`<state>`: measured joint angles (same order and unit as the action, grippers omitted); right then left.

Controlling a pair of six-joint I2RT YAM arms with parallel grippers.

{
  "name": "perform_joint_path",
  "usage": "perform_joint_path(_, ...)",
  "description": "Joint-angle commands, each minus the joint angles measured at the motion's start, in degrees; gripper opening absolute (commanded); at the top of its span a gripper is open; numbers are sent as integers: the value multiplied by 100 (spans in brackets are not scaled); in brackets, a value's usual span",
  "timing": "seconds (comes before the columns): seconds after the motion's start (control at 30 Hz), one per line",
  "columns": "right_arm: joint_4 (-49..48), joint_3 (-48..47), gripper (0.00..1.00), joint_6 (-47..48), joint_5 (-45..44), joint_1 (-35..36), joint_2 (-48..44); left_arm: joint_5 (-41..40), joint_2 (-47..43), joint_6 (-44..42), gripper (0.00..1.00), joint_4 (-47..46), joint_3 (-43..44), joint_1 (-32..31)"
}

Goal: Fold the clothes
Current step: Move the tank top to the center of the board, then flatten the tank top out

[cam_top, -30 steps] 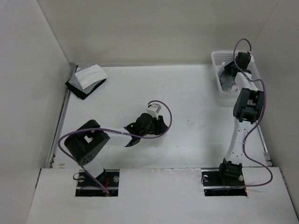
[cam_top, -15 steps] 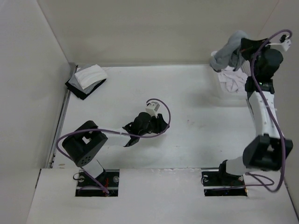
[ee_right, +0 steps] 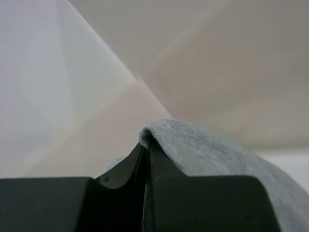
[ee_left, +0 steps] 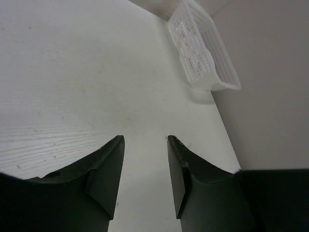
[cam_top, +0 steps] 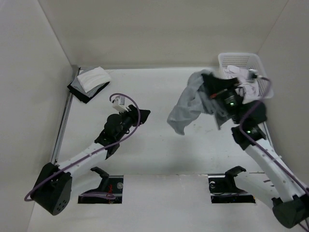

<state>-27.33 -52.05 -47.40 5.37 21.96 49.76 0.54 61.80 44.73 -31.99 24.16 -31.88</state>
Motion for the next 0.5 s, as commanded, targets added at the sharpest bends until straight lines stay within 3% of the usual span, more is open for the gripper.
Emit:
perform_joint_path(0.0,-252,1194,14,-804,-447,864,1259,-132,-729,80,39,849,-175,343)
perform_joint_path(0.03,-290,1206,18,-919,-475,954,1560,-167,-809,45,39,1017,-175,414)
perform_joint_path(0.17,-72,706,49,-737,-176,675,2495,-562,-1170,-149,39,1922,-149,819)
perform_joint_path(0.23,244,635,52,-544,-316,656,2390,-694,-1275,-219,39,2143,-157,784)
perform_joint_path(0.3,700,687,41,-97,-527,726,2180,-1001,-1355,-315,39,2310,-254,635)
perform_joint_path(0.37,1324,898,17,203,-781,1094,2021,-1257,-1250,-386,39,2477,-307,495)
perform_joint_path(0.47,2011,1127,11,354,-1019,1622,2020,-1372,-995,-412,36,2601,-342,258)
